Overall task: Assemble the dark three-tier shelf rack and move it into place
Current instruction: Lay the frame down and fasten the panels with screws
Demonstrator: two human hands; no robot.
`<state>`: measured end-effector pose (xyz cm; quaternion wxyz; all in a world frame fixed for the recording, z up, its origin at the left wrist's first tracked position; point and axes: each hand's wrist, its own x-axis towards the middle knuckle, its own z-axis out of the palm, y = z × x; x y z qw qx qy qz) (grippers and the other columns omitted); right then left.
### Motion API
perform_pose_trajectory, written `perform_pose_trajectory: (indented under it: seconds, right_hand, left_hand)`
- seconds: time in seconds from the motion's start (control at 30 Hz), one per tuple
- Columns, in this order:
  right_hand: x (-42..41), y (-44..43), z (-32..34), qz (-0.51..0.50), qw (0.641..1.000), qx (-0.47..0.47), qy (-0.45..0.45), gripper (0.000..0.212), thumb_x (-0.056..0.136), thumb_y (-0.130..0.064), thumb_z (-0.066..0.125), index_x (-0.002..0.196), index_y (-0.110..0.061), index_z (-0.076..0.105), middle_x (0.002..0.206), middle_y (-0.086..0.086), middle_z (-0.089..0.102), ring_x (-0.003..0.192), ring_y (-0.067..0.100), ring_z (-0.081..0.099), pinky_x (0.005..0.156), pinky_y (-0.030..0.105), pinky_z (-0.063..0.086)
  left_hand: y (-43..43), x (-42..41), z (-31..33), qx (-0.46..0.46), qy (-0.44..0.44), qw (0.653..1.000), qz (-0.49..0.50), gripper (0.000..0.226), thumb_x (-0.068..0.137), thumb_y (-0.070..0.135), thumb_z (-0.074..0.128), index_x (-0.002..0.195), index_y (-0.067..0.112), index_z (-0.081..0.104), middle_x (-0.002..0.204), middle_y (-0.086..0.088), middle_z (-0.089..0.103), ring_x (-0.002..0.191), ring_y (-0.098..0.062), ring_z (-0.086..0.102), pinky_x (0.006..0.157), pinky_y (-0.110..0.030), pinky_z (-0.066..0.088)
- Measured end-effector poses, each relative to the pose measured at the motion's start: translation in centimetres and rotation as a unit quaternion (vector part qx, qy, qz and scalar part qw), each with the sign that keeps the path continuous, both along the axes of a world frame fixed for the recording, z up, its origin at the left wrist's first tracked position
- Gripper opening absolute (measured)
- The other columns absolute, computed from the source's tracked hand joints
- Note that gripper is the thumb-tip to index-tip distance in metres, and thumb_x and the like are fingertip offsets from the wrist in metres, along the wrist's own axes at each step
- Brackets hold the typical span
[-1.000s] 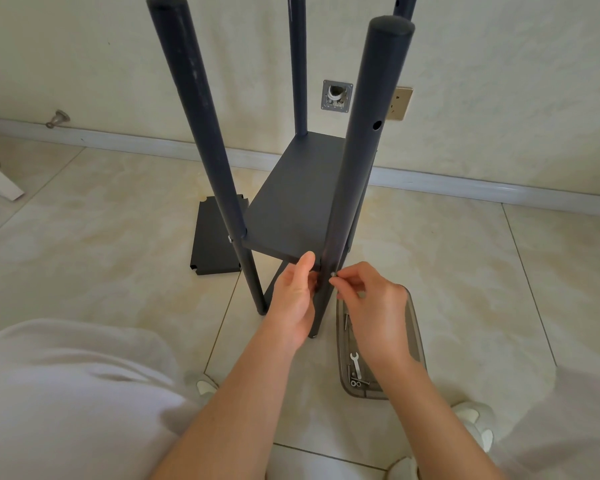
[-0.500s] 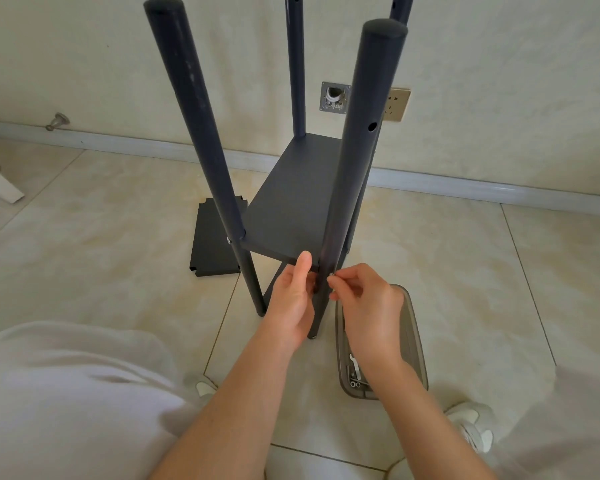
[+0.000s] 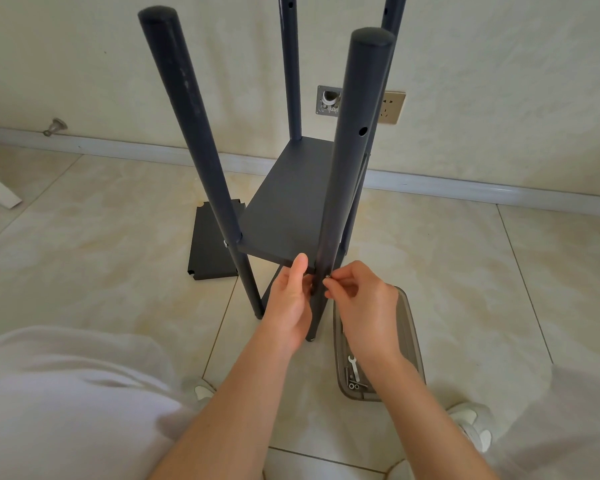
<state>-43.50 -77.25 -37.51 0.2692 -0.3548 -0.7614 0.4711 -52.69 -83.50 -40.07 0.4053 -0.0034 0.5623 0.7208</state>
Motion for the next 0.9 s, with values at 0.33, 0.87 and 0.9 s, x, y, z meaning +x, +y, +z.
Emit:
perform_pose_trajectory:
  seconds: [0.33, 0.87, 0.9]
  right_hand:
    - [0.2, 0.7, 0.0, -0.002, 0.98, -0.188, 0.06, 0.008, 0.088, -0.008, 0.071, 0.084, -0.015, 0.071, 0.073, -0.001, 0.075, 0.069, 0.014, 0.074, 0.067, 0.018, 0.057]
    - [-0.2, 2.8, 1.5, 0.126, 0.99, -0.058, -0.012, 0.066, 0.089, -0.007, 0.07, 0.135, -0.046, 0.044, 0.124, -0.011, 0.054, 0.104, 0.005, 0.062, 0.079, 0.008, 0.051]
    - [-0.3, 2.9, 1.8, 0.148, 0.987, -0.055, -0.02, 0.063, 0.09, -0.004, 0.068, 0.132, -0.046, 0.047, 0.129, -0.008, 0.051, 0.109, 0.008, 0.062, 0.085, 0.012, 0.052]
  left_hand:
    - [-0.2, 0.3, 0.2, 0.005, 0.01, 1.0, -0.006, 0.066, 0.084, 0.059, 0.048, 0.128, 0.01, 0.055, 0.12, -0.01, 0.067, 0.115, -0.021, 0.063, 0.113, -0.039, 0.042]
    - [-0.3, 0.3, 0.7, -0.012, -0.007, 1.0, 0.012, 0.031, 0.103, 0.039, 0.051, 0.12, 0.016, 0.062, 0.111, 0.001, 0.075, 0.111, -0.015, 0.068, 0.079, -0.019, 0.049]
    - [-0.4, 0.3, 0.7, -0.011, -0.006, 1.0, 0.018, 0.028, 0.103, 0.037, 0.052, 0.119, 0.016, 0.063, 0.11, 0.001, 0.076, 0.108, -0.014, 0.07, 0.075, -0.017, 0.051]
